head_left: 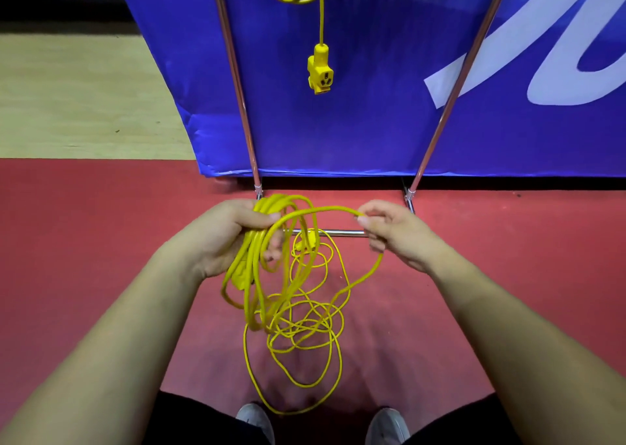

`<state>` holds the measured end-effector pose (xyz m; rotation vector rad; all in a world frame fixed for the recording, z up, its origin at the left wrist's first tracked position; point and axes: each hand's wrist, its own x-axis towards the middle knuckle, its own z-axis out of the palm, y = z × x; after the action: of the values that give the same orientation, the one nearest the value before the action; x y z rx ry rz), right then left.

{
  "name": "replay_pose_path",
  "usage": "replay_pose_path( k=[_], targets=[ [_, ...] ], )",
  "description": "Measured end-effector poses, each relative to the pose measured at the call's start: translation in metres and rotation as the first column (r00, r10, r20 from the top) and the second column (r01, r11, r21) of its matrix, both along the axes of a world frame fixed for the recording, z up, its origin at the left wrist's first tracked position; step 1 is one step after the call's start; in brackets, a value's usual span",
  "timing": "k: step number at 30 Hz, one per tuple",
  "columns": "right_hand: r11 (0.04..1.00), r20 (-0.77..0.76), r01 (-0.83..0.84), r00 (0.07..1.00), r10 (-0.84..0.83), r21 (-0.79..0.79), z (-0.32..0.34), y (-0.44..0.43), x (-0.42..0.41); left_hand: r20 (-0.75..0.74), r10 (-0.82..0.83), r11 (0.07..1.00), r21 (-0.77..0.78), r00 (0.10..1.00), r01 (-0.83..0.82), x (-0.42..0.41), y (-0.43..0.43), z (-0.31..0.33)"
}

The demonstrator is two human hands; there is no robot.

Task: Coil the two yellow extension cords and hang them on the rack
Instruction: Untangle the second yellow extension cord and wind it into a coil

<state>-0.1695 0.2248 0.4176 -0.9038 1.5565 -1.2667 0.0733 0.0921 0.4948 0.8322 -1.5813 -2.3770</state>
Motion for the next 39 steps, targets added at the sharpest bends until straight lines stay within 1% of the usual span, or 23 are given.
replay_pose_path(
  k=[1, 2, 3, 4, 6, 7, 8, 11, 12, 14, 15, 17, 19, 20, 22, 24, 26, 28, 30, 33, 35, 37, 39],
  targets=[
    [0.998, 0.029, 0.048, 0.998, -0.047, -0.034, 0.008, -0.003, 0.002, 0.031, -0.025, 1.0, -0.005, 0.999, 0.025, 0.0, 0.002, 0.0],
    [0.998, 0.011, 0.05, 0.999, -0.05, -0.045, 0.016, -0.005, 0.004, 0.054, -0.031, 0.999, 0.013, 0.998, 0.03, 0.0, 0.004, 0.0],
    [0.999, -0.05, 0.015, 0.999, -0.017, -0.047, 0.025, -0.006, 0.006, 0.064, -0.027, 0.999, 0.044, 0.998, 0.025, 0.0, 0.006, 0.0],
    [0.999, -0.157, -0.038, 0.987, 0.032, -0.037, 0.034, -0.005, 0.011, 0.06, -0.023, 0.997, 0.077, 0.998, 0.019, 0.0, 0.006, 0.0],
    [0.989, -0.341, -0.147, 0.93, 0.137, -0.002, 0.052, -0.004, 0.024, 0.041, -0.032, 0.992, 0.122, 0.999, 0.026, 0.0, 0.008, 0.0],
    [0.981, -0.38, -0.194, 0.907, 0.185, 0.013, 0.059, -0.005, 0.031, 0.041, -0.044, 0.99, 0.133, 0.998, 0.039, 0.0, 0.009, -0.001],
    [0.971, -0.405, -0.238, 0.886, 0.227, 0.023, 0.064, -0.007, 0.038, 0.053, -0.058, 0.991, 0.127, 0.997, 0.051, 0.0, 0.01, -0.004],
    [0.938, -0.52, -0.345, 0.797, 0.305, 0.022, 0.069, -0.016, 0.06, 0.11, -0.097, 0.995, 0.015, 0.989, 0.096, -0.002, 0.013, -0.008],
    [0.933, -0.532, -0.36, 0.79, 0.305, -0.001, 0.066, -0.019, 0.064, 0.096, -0.103, 0.995, 0.001, 0.99, 0.104, -0.003, 0.013, -0.01],
    [0.941, -0.474, -0.336, 0.835, 0.281, -0.036, 0.057, -0.022, 0.061, 0.039, -0.056, 0.998, 0.033, 0.998, 0.054, -0.003, 0.01, -0.01],
    [0.947, -0.45, -0.322, 0.847, 0.283, -0.01, 0.05, -0.022, 0.053, 0.003, -0.012, 0.998, 0.066, 1.0, 0.011, -0.004, 0.008, -0.008],
    [0.939, -0.426, -0.321, 0.838, 0.341, 0.121, 0.031, -0.016, 0.03, -0.062, 0.079, 0.99, 0.125, 0.995, -0.071, -0.002, 0.001, -0.003],
    [0.929, -0.333, -0.315, 0.87, 0.364, 0.194, 0.009, -0.007, 0.009, -0.088, 0.117, 0.983, 0.149, 0.989, -0.103, 0.002, -0.007, 0.0],
    [0.942, -0.246, -0.281, 0.915, 0.32, 0.181, 0.002, -0.003, 0.002, -0.077, 0.108, 0.985, 0.144, 0.991, -0.096, 0.004, -0.009, 0.001],
    [0.983, -0.096, -0.158, 0.981, 0.167, 0.094, -0.004, -0.002, -0.004, -0.012, 0.053, 0.994, 0.095, 0.999, -0.052, 0.006, -0.01, 0.001],
    [0.998, -0.053, -0.063, 0.997, 0.063, -0.004, 0.003, -0.006, -0.001, 0.068, 0.012, 0.998, 0.055, 0.998, -0.016, 0.005, -0.007, -0.002],
    [0.997, -0.139, -0.069, 0.988, 0.062, -0.046, 0.019, -0.011, 0.006, 0.133, 0.014, 0.998, 0.06, 0.991, -0.022, 0.003, -0.005, -0.006],
    [0.988, -0.315, -0.154, 0.939, 0.135, -0.034, 0.035, -0.016, 0.021, 0.14, 0.022, 0.993, 0.114, 0.99, -0.038, 0.0, -0.005, -0.008],
    [0.966, -0.412, -0.258, 0.882, 0.227, -0.019, 0.047, -0.019, 0.039, 0.133, 0.023, 0.991, 0.127, 0.991, -0.04, 0.0, -0.005, -0.008],
    [0.933, -0.469, -0.359, 0.827, 0.31, -0.017, 0.059, -0.022, 0.062, 0.128, -0.064, 0.998, 0.02, 0.99, 0.062, 0.001, 0.001, -0.01],
    [0.911, -0.507, -0.41, 0.794, 0.335, -0.041, 0.065, -0.023, 0.067, 0.089, -0.116, 0.993, -0.023, 0.989, 0.118, 0.001, 0.004, -0.011],
    [0.911, -0.471, -0.413, 0.805, 0.36, -0.009, 0.065, -0.023, 0.058, 0.028, -0.092, 0.996, -0.011, 0.995, 0.093, 0.001, 0.003, -0.011],
    [0.899, -0.467, -0.422, 0.775, 0.426, 0.118, 0.052, -0.021, 0.038, -0.033, -0.016, 1.0, 0.019, 0.999, 0.016, 0.001, -0.001, -0.009]
  ],
)
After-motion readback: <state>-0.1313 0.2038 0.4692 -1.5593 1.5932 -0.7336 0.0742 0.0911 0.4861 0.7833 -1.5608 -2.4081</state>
